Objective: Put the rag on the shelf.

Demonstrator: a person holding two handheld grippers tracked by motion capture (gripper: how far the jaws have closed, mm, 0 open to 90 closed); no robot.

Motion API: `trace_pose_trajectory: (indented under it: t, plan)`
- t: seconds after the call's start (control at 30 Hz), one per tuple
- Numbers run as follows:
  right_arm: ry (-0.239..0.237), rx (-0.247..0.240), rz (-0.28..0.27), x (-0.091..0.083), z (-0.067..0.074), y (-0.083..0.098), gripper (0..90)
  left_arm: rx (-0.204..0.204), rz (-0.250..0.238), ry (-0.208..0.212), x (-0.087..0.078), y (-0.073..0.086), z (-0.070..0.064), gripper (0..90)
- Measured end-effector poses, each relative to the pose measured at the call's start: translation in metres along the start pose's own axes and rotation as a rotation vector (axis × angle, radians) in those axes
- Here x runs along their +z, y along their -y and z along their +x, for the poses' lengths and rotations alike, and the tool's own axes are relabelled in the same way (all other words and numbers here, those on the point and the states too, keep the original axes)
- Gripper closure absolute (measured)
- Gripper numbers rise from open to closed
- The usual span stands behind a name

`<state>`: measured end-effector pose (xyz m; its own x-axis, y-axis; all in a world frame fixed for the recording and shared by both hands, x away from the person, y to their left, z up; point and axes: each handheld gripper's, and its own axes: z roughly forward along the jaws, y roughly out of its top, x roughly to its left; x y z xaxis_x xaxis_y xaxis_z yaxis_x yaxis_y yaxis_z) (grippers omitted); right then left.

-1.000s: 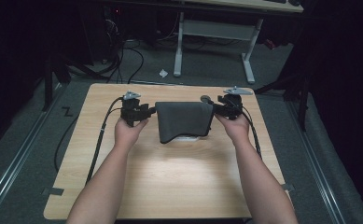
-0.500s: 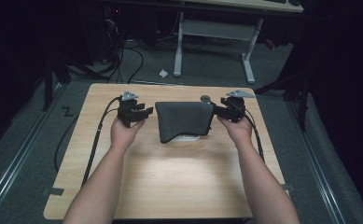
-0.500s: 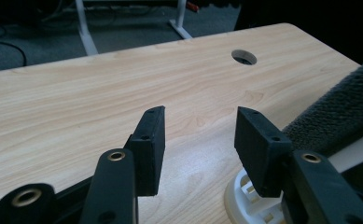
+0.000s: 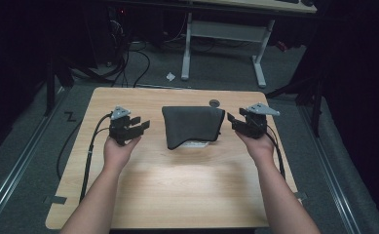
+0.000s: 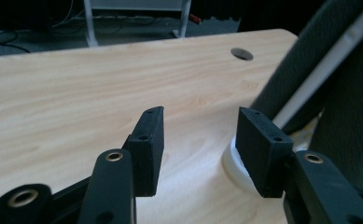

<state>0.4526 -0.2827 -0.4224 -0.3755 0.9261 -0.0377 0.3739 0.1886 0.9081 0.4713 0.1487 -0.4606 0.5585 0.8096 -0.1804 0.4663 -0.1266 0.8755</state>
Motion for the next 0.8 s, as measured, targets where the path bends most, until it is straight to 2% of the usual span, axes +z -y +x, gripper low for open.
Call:
trace_pose_trajectory:
  t: [0.07,0.13,0.2,0.33,0.4,0.5,0.57,0.7,0.73,0.8]
  plan:
    - [0.002,-0.014,0.028,-0.006,0.004,0.003,43.9,-0.001,0.001,0.003,-0.006,0.007,0.000,51.8]
    - [-0.008,-0.032,0.005,-0.012,0.009,0.009,44.4,0.000,0.005,0.008,-0.011,0.015,-0.002,51.4]
    - [-0.010,-0.048,0.047,-0.016,0.014,0.012,43.1,0.004,0.010,0.016,-0.018,0.023,-0.004,51.2]
    - [-0.019,-0.070,0.036,-0.028,0.027,0.026,43.8,-0.004,0.022,0.040,-0.029,0.038,-0.009,51.0]
    - [-0.029,-0.072,0.073,-0.033,0.033,0.032,42.0,0.002,0.031,0.052,-0.035,0.047,-0.014,50.6]
    - [-0.039,-0.084,0.047,-0.042,0.045,0.047,42.9,0.016,0.046,0.066,-0.042,0.062,-0.022,50.4]
    - [-0.052,-0.090,0.066,-0.045,0.054,0.058,42.5,0.028,0.071,0.072,-0.045,0.072,-0.027,50.0]
    - [-0.076,-0.104,0.106,-0.047,0.069,0.081,42.4,0.026,0.120,0.099,-0.050,0.091,-0.039,49.2]
    - [-0.085,-0.104,0.117,-0.048,0.073,0.086,42.3,0.030,0.124,0.103,-0.052,0.096,-0.043,48.8]
    - [-0.097,-0.100,0.133,-0.051,0.081,0.096,42.0,0.006,0.116,0.122,-0.058,0.109,-0.053,47.5]
